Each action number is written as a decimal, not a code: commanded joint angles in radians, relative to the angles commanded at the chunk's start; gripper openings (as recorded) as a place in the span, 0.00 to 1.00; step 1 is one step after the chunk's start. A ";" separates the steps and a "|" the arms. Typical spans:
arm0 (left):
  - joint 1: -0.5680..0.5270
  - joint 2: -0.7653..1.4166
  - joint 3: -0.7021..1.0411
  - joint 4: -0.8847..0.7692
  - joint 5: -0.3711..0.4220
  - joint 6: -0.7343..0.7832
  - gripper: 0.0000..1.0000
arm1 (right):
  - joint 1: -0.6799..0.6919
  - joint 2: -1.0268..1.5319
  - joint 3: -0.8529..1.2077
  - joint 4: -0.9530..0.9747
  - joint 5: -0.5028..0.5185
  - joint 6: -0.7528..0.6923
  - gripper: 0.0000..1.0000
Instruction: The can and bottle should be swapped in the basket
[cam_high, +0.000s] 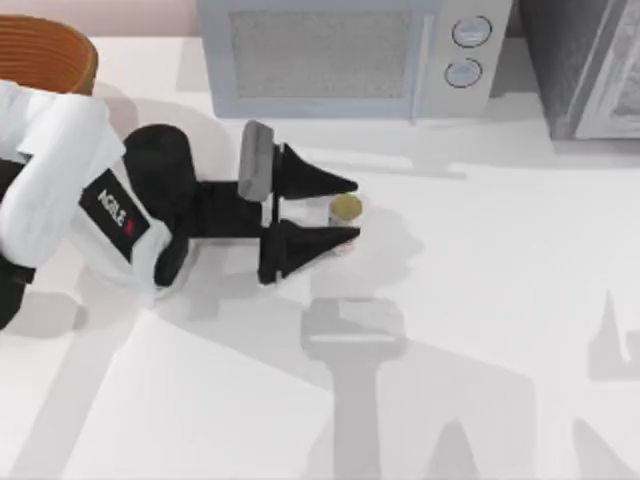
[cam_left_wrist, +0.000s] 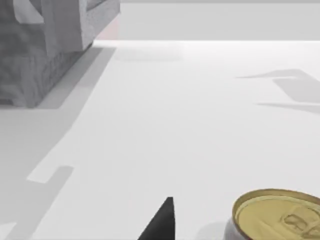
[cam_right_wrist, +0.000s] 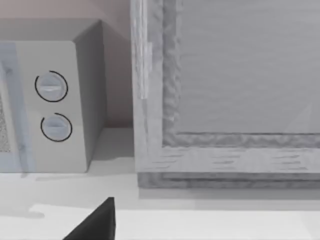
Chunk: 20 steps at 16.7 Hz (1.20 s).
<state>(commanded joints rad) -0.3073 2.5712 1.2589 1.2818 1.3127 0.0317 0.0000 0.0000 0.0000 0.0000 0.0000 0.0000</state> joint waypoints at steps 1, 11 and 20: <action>0.000 0.000 0.000 0.000 0.000 0.000 0.98 | 0.000 0.000 0.000 0.000 0.000 0.000 1.00; 0.004 0.000 0.000 0.000 0.000 0.000 1.00 | 0.000 0.000 0.000 0.000 0.000 0.000 1.00; 0.004 -0.439 -0.348 -0.272 -0.333 0.039 1.00 | 0.000 0.000 0.000 0.000 0.000 0.000 1.00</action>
<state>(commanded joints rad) -0.3029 2.1320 0.9105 1.0096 0.9798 0.0709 0.0000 0.0000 0.0000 0.0000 0.0000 0.0000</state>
